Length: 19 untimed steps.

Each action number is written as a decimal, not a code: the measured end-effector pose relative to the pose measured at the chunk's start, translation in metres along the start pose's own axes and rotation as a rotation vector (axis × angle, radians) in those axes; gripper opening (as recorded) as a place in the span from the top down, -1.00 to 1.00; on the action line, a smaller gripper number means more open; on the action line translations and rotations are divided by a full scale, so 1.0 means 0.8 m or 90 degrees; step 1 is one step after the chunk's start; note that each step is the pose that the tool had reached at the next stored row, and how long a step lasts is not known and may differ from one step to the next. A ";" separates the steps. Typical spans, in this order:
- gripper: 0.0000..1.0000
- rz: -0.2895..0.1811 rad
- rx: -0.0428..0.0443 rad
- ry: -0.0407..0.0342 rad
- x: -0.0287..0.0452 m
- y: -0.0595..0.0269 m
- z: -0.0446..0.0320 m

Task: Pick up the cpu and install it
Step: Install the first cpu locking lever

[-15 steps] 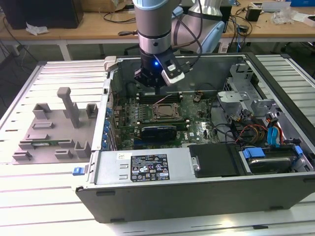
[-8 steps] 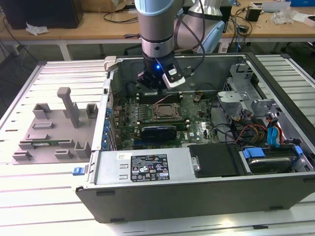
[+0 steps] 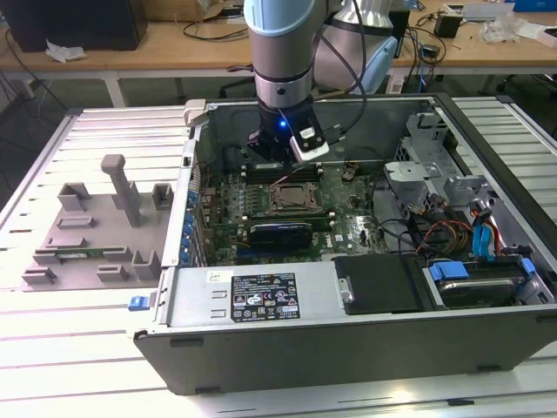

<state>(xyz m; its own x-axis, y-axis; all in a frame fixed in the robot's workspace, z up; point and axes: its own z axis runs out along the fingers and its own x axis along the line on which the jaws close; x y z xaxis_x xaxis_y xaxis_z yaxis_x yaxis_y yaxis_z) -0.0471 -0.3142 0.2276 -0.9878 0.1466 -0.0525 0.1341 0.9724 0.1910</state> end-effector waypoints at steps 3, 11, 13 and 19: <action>0.79 0.000 0.0021 -0.0003 0.0002 0.010 0.0046; 0.79 0.004 0.0048 -0.0014 -0.0017 0.012 0.0218; 0.79 0.013 0.0081 -0.0035 -0.0023 0.011 0.0242; 0.79 0.044 0.0124 -0.0098 -0.0032 0.011 0.0273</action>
<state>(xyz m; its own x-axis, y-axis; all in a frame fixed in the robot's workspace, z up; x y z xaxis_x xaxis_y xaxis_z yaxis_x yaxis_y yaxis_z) -0.0417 -0.3021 0.2080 -0.9750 0.2155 -0.0549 0.2030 0.9633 0.1755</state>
